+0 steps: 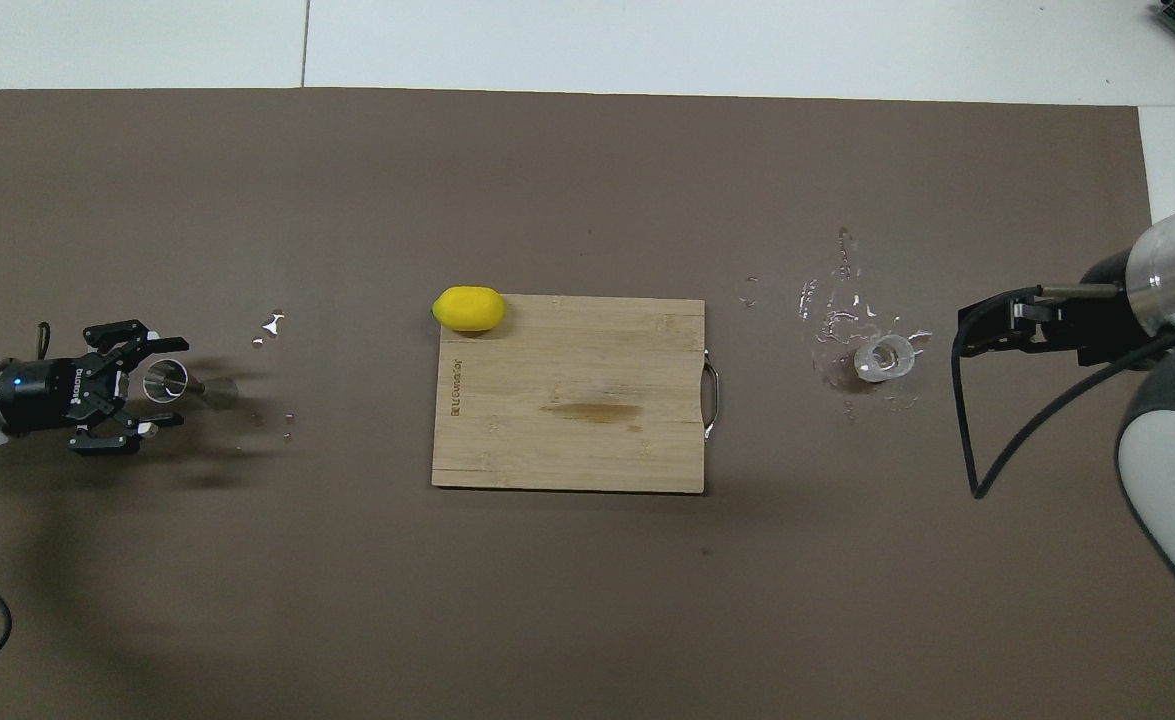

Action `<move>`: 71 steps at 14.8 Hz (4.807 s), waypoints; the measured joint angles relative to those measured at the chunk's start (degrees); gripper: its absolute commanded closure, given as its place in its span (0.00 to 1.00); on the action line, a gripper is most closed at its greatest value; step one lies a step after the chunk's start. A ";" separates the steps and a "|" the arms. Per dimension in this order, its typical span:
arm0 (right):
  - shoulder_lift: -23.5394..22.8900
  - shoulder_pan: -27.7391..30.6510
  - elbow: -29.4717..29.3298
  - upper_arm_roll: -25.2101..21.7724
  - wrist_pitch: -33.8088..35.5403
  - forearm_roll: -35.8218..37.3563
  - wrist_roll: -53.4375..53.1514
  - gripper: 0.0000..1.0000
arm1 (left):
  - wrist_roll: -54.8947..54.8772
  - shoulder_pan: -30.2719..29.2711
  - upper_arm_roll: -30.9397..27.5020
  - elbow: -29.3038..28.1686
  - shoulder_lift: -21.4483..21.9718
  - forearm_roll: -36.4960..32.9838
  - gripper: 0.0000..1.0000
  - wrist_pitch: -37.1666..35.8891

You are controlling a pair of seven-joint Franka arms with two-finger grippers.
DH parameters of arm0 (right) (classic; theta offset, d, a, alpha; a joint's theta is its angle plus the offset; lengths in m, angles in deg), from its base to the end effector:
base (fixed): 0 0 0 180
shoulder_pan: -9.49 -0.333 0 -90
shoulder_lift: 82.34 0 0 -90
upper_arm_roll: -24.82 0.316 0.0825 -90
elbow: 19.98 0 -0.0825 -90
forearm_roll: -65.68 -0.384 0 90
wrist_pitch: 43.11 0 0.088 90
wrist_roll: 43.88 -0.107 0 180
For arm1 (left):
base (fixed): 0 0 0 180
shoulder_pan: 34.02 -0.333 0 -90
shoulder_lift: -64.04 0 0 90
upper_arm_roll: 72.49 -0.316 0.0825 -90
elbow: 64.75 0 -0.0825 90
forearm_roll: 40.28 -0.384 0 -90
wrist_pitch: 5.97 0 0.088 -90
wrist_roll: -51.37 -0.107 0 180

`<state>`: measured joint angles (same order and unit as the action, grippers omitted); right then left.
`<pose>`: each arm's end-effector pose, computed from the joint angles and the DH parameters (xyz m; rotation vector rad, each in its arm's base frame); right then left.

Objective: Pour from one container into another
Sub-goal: 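Close the left gripper around the small metal cup, then carry the metal cup onto the cutting board with the left gripper, then lower the metal cup while the right gripper reaches the glass cup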

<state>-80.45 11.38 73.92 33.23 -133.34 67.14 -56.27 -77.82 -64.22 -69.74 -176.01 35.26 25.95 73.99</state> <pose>0.5401 0.0603 0.6107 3.1022 -0.1585 -0.0404 0.5308 0.1526 0.2484 1.4315 -1.0596 1.0256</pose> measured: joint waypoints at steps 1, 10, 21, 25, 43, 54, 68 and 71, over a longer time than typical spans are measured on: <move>0.00 0.00 0.00 0.00 0.00 0.00 0.00 0.01 | -0.24 0.04 0.07 0.00 0.00 0.00 0.56 0.01; 0.00 0.00 0.00 0.00 0.00 0.00 0.00 0.00 | -0.81 0.34 0.38 0.28 0.01 0.27 0.79 0.04; 0.00 0.00 0.00 0.00 0.00 0.00 0.00 0.00 | 11.90 7.71 1.00 1.67 1.75 2.01 0.78 -1.32; 0.00 0.00 0.00 0.00 0.00 0.00 0.00 0.00 | 18.96 12.56 1.09 0.77 6.81 2.79 0.77 -1.00; 0.02 1.95 0.00 -0.06 0.73 0.00 -0.39 0.01 | 8.04 51.14 1.20 -12.17 14.55 42.42 0.74 35.75; -2.38 6.99 1.81 -0.17 -5.52 -8.18 -40.02 0.00 | -6.71 60.70 1.07 -12.09 14.23 53.48 0.67 46.59; -19.53 15.74 8.20 -0.36 -19.32 -22.86 -49.13 0.00 | -11.03 62.25 0.95 -11.27 12.69 55.60 0.14 51.54; -22.58 15.75 8.62 -0.35 -20.47 -24.22 -47.79 0.00 | -11.88 62.27 0.95 -11.08 12.69 55.61 0.00 51.79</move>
<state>-103.03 27.13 82.54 32.88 -153.81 42.92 -104.05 -89.70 -1.95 -68.80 -187.09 47.94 81.56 125.78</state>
